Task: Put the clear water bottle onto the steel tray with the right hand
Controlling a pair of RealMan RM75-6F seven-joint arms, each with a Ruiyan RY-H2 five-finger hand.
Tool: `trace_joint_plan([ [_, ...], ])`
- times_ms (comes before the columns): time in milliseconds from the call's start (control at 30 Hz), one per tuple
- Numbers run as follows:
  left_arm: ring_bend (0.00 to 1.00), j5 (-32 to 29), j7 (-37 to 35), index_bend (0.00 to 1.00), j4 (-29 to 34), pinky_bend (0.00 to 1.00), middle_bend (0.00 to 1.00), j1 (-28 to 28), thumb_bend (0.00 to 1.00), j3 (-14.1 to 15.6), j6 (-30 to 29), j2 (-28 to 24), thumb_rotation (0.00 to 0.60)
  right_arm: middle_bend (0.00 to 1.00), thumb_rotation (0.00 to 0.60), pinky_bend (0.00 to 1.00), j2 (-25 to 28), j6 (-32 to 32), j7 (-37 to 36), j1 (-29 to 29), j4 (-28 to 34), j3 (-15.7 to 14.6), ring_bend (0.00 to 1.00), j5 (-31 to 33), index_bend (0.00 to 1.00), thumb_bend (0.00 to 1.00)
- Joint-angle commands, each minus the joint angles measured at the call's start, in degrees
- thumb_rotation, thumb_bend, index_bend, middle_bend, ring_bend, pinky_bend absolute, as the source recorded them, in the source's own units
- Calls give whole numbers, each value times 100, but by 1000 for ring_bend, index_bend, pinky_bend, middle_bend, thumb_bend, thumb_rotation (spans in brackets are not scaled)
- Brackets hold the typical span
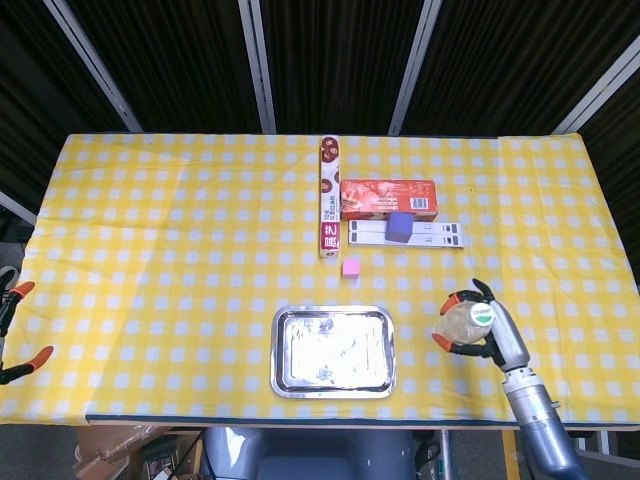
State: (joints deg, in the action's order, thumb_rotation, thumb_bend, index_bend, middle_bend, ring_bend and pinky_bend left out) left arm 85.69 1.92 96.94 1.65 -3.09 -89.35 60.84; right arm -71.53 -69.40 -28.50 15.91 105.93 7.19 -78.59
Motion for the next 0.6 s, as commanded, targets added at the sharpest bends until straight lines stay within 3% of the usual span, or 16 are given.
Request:
trace_joint_plan([
  [33,0,-27,-59,140,-14,0,0,-5,215,-12,1,-25,600,618,600,0,-436,186,249,162,52,-56,292,-29,813,732],
  [267,0,-82,-218,140,-51,0,0,2,215,-34,42,-74,600,618,600,0,-1442,394,1048,457,13,-27,292,182,813,732],
  [600,0,-121,-461,140,-98,0,0,-8,215,-54,53,-147,600,618,600,0,-2452,507,1880,758,-345,144,292,654,813,732],
])
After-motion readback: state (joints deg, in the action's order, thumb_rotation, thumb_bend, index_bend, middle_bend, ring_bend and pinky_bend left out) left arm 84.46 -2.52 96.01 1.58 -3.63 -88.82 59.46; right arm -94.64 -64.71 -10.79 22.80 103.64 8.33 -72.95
